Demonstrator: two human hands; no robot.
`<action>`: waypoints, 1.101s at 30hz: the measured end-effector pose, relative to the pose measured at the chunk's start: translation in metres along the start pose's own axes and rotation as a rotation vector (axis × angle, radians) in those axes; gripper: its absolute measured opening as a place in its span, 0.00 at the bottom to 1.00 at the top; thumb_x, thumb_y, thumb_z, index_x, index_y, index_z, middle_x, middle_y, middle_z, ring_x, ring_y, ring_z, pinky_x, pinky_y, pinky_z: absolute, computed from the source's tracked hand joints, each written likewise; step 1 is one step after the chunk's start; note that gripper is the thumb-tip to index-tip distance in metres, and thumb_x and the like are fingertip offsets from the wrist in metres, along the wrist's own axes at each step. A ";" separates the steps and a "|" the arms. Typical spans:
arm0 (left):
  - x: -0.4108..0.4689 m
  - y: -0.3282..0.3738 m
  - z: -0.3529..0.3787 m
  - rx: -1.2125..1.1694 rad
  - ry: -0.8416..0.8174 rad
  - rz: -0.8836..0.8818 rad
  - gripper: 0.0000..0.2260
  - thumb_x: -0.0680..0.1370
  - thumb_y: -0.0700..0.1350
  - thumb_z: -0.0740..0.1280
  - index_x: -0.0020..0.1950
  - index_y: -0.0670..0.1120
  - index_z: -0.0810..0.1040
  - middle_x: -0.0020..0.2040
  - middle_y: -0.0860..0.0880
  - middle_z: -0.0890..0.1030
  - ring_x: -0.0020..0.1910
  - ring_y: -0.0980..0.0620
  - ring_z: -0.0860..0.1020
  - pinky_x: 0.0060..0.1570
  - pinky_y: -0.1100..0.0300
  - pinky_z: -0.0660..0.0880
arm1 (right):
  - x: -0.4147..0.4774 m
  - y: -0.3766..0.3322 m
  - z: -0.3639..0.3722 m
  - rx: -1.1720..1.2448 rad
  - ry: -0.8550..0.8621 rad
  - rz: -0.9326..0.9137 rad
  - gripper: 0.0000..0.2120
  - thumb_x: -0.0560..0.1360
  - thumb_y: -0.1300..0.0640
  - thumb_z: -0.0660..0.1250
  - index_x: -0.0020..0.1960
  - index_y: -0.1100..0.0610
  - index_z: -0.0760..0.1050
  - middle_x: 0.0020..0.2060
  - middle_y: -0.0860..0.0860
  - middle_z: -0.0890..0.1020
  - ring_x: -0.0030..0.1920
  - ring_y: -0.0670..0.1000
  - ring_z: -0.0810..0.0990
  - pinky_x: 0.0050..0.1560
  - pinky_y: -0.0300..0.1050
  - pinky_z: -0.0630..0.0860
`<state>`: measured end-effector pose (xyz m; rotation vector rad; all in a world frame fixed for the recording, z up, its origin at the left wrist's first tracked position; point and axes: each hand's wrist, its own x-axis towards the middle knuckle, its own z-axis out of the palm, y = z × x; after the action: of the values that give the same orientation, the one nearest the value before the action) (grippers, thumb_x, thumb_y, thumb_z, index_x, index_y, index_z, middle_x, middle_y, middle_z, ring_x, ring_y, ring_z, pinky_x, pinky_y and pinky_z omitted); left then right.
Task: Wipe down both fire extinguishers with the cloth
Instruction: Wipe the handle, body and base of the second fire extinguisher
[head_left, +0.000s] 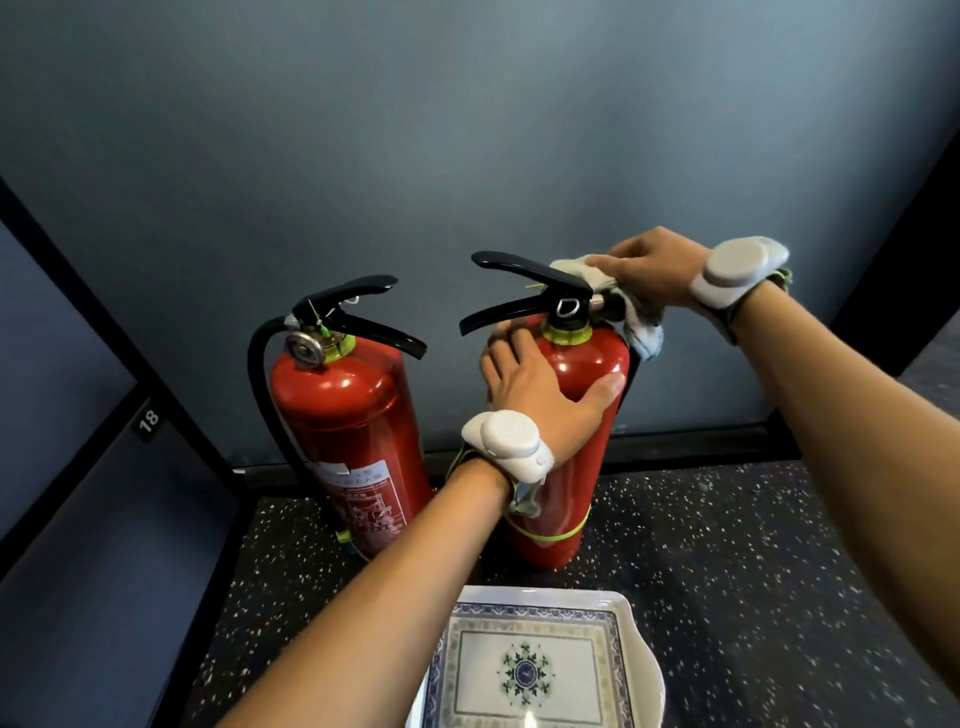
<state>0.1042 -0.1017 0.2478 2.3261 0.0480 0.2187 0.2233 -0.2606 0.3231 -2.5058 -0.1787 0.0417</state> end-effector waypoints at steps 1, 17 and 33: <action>0.000 0.000 0.001 -0.002 0.004 -0.002 0.44 0.72 0.65 0.72 0.76 0.42 0.58 0.75 0.42 0.59 0.77 0.40 0.54 0.77 0.45 0.58 | -0.002 -0.004 -0.001 -0.016 -0.019 0.010 0.21 0.81 0.41 0.66 0.54 0.58 0.85 0.46 0.56 0.85 0.45 0.54 0.79 0.49 0.46 0.75; 0.001 -0.003 -0.001 0.024 -0.018 0.050 0.41 0.73 0.65 0.71 0.75 0.43 0.60 0.74 0.43 0.59 0.77 0.41 0.55 0.77 0.48 0.58 | -0.055 0.008 0.043 0.355 0.584 -0.041 0.15 0.83 0.52 0.64 0.69 0.50 0.77 0.53 0.47 0.82 0.51 0.49 0.78 0.50 0.34 0.68; 0.010 0.007 0.001 -0.150 0.122 0.010 0.39 0.70 0.72 0.69 0.73 0.50 0.70 0.70 0.47 0.74 0.72 0.45 0.69 0.73 0.51 0.66 | -0.068 0.058 0.050 0.472 0.254 -0.281 0.09 0.85 0.54 0.64 0.63 0.54 0.78 0.49 0.45 0.83 0.48 0.39 0.79 0.55 0.40 0.77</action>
<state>0.1144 -0.1058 0.2535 2.1619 0.0778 0.3567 0.1588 -0.2872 0.2481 -1.9748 -0.3669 -0.3127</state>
